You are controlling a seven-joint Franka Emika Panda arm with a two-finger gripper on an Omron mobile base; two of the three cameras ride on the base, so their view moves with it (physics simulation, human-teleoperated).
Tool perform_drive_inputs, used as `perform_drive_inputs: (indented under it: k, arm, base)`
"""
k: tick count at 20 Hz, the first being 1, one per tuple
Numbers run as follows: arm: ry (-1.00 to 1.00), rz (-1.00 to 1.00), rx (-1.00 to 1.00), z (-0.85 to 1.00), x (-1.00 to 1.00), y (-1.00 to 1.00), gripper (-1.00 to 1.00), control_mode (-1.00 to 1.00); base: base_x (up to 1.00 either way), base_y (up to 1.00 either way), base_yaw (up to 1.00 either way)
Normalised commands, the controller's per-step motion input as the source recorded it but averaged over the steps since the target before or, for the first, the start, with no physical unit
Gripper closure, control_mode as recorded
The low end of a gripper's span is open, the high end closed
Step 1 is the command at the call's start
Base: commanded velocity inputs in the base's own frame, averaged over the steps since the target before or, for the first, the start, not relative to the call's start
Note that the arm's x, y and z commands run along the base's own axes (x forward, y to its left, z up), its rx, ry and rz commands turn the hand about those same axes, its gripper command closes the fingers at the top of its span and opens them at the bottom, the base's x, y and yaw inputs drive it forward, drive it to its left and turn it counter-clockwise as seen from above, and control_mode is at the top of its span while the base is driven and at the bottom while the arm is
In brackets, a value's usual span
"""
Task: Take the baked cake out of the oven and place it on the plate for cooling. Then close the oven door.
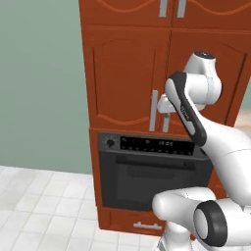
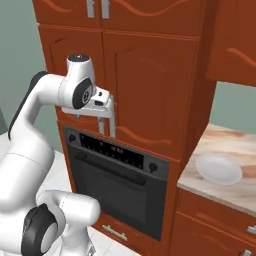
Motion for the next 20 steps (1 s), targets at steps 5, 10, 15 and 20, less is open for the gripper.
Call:
perform_drive_inputs:
  k: [5,10,15,20]
  arm:
    - [0.0,0.0,0.0,0.0,0.0,0.0,-1.0,1.0]
    - [0.0,0.0,0.0,0.0,0.0,0.0,-1.0,1.0]
    - [0.0,0.0,0.0,0.0,0.0,0.0,-1.0,1.0]
    - [0.0,0.0,0.0,0.0,0.0,0.0,-1.0,1.0]
  base:
    - [-0.46,-0.48,0.46]
    - [-0.34,-0.44,0.38]
    - [-0.17,-0.51,0.25]
    - [-0.34,-0.45,0.27]
